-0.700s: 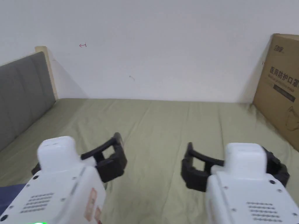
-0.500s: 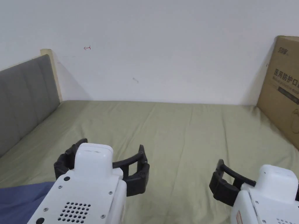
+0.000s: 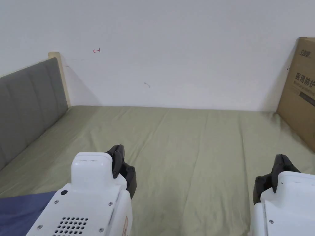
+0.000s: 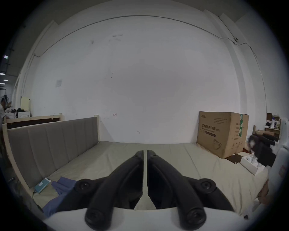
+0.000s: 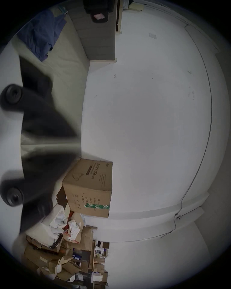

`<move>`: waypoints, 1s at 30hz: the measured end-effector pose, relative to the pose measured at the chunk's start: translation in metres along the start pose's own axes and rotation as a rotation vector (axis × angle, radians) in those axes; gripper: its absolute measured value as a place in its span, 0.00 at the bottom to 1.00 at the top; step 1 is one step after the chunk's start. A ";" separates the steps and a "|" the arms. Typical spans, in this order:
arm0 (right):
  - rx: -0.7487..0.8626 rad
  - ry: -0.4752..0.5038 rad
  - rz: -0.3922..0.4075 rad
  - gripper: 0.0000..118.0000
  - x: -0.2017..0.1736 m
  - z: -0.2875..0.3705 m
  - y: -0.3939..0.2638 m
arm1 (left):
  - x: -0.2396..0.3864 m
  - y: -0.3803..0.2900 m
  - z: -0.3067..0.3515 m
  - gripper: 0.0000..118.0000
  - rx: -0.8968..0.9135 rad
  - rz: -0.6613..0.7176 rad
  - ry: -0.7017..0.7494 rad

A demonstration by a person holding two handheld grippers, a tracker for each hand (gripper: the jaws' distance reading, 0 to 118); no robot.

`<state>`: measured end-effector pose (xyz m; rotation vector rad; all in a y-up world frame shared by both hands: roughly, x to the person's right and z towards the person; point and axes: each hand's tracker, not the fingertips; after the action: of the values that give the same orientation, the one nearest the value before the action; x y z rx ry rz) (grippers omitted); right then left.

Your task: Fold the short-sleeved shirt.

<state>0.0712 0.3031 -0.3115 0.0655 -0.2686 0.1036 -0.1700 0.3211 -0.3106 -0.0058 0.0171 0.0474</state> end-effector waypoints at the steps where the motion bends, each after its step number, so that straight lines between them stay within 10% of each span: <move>1: -0.024 0.033 -0.007 0.01 0.003 -0.003 -0.002 | -0.003 0.000 0.000 0.00 -0.009 0.027 -0.020; 16: -0.120 0.219 0.009 0.00 -0.025 -0.012 -0.002 | -0.030 0.001 -0.002 0.00 -0.036 0.097 0.045; 30: -0.189 0.786 0.003 0.00 -0.182 0.020 0.003 | -0.156 0.002 0.083 0.00 -0.100 0.054 0.524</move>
<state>-0.1086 0.2872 -0.3408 -0.1639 0.5075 0.0996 -0.3243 0.3167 -0.2249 -0.1181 0.5389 0.0992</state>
